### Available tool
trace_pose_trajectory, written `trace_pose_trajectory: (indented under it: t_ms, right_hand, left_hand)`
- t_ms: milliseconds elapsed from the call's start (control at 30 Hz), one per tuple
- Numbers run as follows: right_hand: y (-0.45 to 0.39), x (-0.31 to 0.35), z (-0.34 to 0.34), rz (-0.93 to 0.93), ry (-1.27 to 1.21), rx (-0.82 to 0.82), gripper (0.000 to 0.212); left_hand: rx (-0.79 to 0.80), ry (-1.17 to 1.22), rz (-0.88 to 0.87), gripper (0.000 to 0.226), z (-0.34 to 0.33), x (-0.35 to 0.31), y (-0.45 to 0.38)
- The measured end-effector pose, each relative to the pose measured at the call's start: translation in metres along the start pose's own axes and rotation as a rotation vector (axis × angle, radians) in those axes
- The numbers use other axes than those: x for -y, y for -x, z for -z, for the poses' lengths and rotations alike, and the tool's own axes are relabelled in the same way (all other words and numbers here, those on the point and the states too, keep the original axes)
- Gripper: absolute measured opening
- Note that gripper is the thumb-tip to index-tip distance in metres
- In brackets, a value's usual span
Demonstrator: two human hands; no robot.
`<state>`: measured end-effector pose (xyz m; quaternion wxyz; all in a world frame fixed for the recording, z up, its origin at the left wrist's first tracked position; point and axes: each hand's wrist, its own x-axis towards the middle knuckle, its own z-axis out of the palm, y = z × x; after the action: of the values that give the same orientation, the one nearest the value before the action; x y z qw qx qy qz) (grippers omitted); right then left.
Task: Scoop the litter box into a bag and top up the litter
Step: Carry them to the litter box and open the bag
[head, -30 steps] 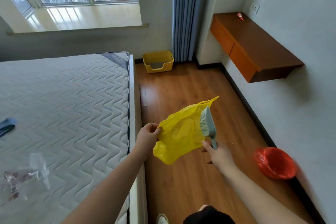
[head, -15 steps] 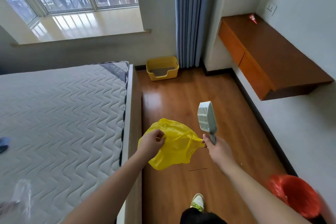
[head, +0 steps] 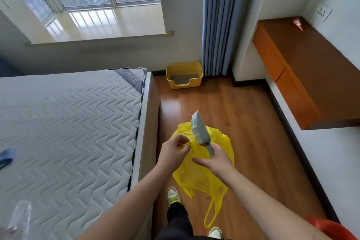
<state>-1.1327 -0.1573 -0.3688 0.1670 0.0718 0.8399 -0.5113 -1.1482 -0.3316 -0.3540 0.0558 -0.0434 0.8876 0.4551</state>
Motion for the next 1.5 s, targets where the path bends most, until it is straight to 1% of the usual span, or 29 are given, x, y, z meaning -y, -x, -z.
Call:
trace_pose_trajectory:
  t_ms: [67,100,267,300,333,400,500,633,700,800,833,900,933,967,1033,1100,1200,1300,1400,1500]
  right_hand:
    - [-0.022,0.004,-0.011,-0.014,0.055,-0.038,0.068]
    - [-0.035,0.006,-0.014,-0.023,0.084,-0.062,0.066]
    - [-0.091,0.034,-0.009,-0.114,0.191,-0.119,0.008]
    - [-0.101,0.040,-0.007,-0.124,0.213,-0.118,0.002]
    - [-0.111,0.044,-0.004,-0.133,0.236,-0.122,0.006]
    - [-0.130,0.052,0.003,-0.152,0.287,-0.142,0.005]
    - [-0.152,0.065,0.015,-0.195,0.324,-0.151,0.014]
    - [-0.174,0.079,0.027,-0.215,0.337,-0.097,0.009]
    - [-0.185,0.080,0.031,-0.205,0.363,-0.062,0.012]
    - [-0.201,0.079,0.040,-0.177,0.372,-0.024,0.022]
    - [-0.207,0.079,0.043,-0.164,0.369,-0.022,0.022]
    - [-0.217,0.083,0.048,-0.144,0.349,-0.017,0.012]
    - [-0.221,0.087,0.050,-0.142,0.338,-0.018,0.008]
    - [-0.227,0.088,0.053,-0.147,0.330,-0.022,0.009]
    - [-0.244,0.085,0.058,-0.174,0.332,-0.032,0.020]
    - [-0.264,0.080,0.062,-0.204,0.315,-0.034,0.022]
    - [-0.295,0.077,0.071,-0.229,0.295,-0.047,0.008]
    - [-0.326,0.071,0.082,-0.235,0.302,-0.063,0.018]
    - [-0.359,0.062,0.097,-0.257,0.374,-0.041,0.025]
    - [-0.389,0.058,0.115,-0.290,0.428,-0.028,0.027]
  left_hand:
    - [-0.012,0.027,-0.014,0.013,0.002,0.002,-0.019]
    - [-0.016,0.032,-0.020,0.013,0.004,0.004,-0.030]
    - [0.004,-0.010,-0.053,0.022,0.033,0.023,-0.088]
    - [0.007,-0.028,-0.062,0.025,0.041,0.027,-0.100]
    - [0.008,-0.051,-0.073,0.028,0.049,0.030,-0.111]
    - [0.015,-0.101,-0.105,0.032,0.063,0.040,-0.134]
    - [0.052,-0.172,-0.164,0.034,0.079,0.056,-0.163]
    - [0.132,-0.286,-0.210,0.035,0.090,0.067,-0.194]
    - [0.168,-0.372,-0.209,0.037,0.092,0.070,-0.208]
    - [0.213,-0.469,-0.175,0.037,0.094,0.075,-0.228]
    - [0.221,-0.484,-0.157,0.035,0.096,0.076,-0.235]
    - [0.228,-0.496,-0.121,0.031,0.098,0.075,-0.248]
    - [0.231,-0.488,-0.096,0.030,0.098,0.073,-0.254]
    - [0.237,-0.466,-0.057,0.027,0.097,0.070,-0.260]
    - [0.246,-0.395,0.036,0.017,0.092,0.064,-0.274]
    - [0.250,-0.321,0.113,0.010,0.084,0.059,-0.291]
    - [0.195,-0.189,0.242,0.022,0.069,0.049,-0.320]
    - [0.126,-0.063,0.358,0.030,0.054,0.035,-0.353]
    - [0.049,-0.020,0.402,0.036,0.044,0.022,-0.386]
    - [0.020,0.011,0.427,0.034,0.038,0.009,-0.414]
